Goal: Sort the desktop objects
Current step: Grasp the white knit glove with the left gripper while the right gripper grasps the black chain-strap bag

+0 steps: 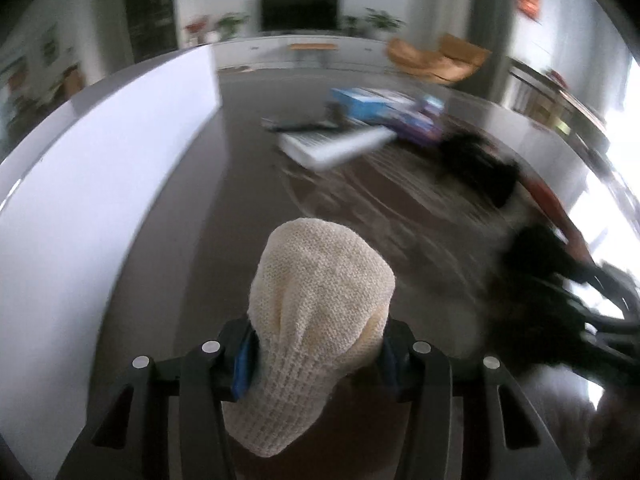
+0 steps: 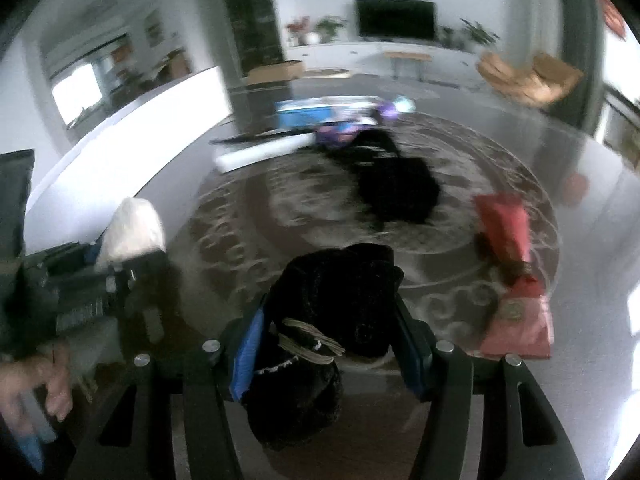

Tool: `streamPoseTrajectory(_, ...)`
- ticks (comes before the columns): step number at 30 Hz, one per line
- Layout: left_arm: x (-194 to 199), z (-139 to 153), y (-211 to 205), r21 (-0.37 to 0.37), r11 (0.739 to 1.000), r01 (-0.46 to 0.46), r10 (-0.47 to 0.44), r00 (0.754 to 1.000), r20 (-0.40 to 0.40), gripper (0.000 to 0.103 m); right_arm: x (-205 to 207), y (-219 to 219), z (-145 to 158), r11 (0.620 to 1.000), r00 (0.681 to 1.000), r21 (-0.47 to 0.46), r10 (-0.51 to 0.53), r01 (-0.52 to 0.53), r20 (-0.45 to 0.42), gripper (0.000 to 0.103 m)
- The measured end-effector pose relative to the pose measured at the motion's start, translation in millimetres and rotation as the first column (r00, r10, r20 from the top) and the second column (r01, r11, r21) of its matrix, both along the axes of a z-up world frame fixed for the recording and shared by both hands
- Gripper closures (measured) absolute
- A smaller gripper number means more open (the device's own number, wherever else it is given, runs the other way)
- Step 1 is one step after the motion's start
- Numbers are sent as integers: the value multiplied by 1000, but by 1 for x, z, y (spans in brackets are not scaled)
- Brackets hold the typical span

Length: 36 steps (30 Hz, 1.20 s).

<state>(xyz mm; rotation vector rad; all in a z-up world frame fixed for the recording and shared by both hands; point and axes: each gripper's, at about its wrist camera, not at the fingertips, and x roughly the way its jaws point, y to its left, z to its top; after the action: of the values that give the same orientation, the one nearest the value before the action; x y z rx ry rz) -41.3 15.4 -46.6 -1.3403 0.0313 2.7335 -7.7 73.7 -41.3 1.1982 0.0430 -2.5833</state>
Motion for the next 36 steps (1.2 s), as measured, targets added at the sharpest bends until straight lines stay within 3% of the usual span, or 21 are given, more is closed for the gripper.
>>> streamPoseTrajectory(4, 4, 0, -2, -5, 1000, -8, 8, 1000, 1, 43, 15, -32, 1, 993, 997, 95, 74, -71, -24, 41)
streamPoseTrajectory(5, 0, -1, -5, -6, 1000, -28, 28, 1000, 2, 39, 14, -34, 0, 993, 997, 97, 69, -67, -16, 31)
streamPoseTrajectory(7, -5, -5, -8, -29, 998, -48, 48, 999, 10, 18, 9, -37, -5, 992, 998, 111, 55, -57, 18, 15)
streamPoseTrajectory(9, -1, -6, -10, -33, 998, -56, 57, 998, 15, 14, 7, -38, -9, 991, 998, 123, 48, -52, 36, 13)
streamPoseTrajectory(11, -1, -6, -14, -37, 997, -61, 62, 998, 27, 3, 5, -37, -11, 990, 998, 132, 41, -48, 51, 1)
streamPoseTrajectory(12, 0, -6, -15, -35, 997, -66, 67, 997, 40, 0, 3, -36, -11, 990, 998, 134, 36, -44, 60, 0)
streamPoseTrajectory(36, 2, -6, -17, -31, 997, -65, 67, 997, 38, 0, 3, -34, -12, 991, 998, 131, 33, -41, 61, 0)
